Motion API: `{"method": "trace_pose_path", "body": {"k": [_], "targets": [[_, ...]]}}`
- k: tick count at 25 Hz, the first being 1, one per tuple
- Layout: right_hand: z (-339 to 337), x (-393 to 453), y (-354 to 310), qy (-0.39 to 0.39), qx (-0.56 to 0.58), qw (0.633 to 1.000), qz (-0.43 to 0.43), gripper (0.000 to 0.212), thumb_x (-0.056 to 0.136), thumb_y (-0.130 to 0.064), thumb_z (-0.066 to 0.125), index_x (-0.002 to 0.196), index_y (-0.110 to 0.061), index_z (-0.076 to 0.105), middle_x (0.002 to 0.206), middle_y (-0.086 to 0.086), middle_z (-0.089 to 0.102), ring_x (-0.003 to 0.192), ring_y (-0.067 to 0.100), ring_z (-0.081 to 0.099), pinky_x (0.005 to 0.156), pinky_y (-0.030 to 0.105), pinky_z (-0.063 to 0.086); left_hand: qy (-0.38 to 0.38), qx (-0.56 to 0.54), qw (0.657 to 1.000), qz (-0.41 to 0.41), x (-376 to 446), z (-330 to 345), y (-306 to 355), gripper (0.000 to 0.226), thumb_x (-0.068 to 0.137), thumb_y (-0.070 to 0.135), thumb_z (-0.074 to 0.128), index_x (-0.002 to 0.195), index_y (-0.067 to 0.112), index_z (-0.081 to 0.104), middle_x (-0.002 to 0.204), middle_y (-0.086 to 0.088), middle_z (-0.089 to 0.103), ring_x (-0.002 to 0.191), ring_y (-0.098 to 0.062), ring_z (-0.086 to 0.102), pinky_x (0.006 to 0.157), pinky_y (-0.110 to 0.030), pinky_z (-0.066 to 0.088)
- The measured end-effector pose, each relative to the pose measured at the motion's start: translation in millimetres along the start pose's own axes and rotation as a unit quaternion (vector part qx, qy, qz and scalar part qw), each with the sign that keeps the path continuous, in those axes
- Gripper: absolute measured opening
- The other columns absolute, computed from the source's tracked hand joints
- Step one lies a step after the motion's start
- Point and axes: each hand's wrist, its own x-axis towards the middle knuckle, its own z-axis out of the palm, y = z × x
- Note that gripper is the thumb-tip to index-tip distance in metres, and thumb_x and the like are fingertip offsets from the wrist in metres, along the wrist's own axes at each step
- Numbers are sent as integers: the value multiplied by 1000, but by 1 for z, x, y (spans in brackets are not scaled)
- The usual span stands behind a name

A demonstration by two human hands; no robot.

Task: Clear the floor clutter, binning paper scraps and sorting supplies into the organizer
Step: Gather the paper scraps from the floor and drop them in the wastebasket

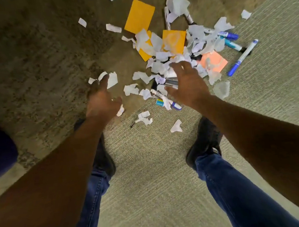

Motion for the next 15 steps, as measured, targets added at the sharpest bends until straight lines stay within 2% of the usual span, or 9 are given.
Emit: {"method": "trace_pose_path", "body": {"k": [3,6,9,11,13,15], "targets": [[32,39,13,31,-23,998,46,76,82,-49,66,144,-24,29,145,14,31,124,40,41,92,48,45,-23,-22,998,-55,34,21,-30,88,77,41,70,149,22,22,153,-12,28,139,-31,30,112,-42,33],[54,64,12,52,-57,996,45,81,80,-59,62,145,-27,24,140,15,34,119,38,45,83,48,49,-18,-20,995,-92,58,38,-41,94,73,52,72,148,35,18,158,-10,14,142,-31,24,110,-40,36],[68,79,4,35,-124,992,14,85,83,-62,57,149,-31,13,141,16,33,121,37,44,78,47,50,32,-27,997,-66,72,54,-38,76,68,54,75,133,31,43,148,-12,25,132,-28,34,99,-29,37],[71,86,-3,28,-140,990,5,74,88,-55,55,147,-31,18,139,17,33,120,37,44,77,46,51,77,-53,995,-38,76,65,-35,53,67,42,79,110,19,58,134,-10,35,117,-22,44,87,-17,36],[71,91,-6,34,-127,991,-9,54,93,-38,55,140,-26,33,134,18,36,114,37,48,75,44,50,85,-76,992,-47,79,70,-36,31,70,22,77,95,12,61,121,-4,39,105,-19,51,73,-7,34],[69,93,-4,35,-114,993,-23,39,94,-19,53,132,-18,44,129,19,41,108,38,51,75,44,48,57,-71,995,-48,77,71,-40,19,73,7,69,90,9,62,119,-4,44,102,-22,54,73,-13,40]]}}
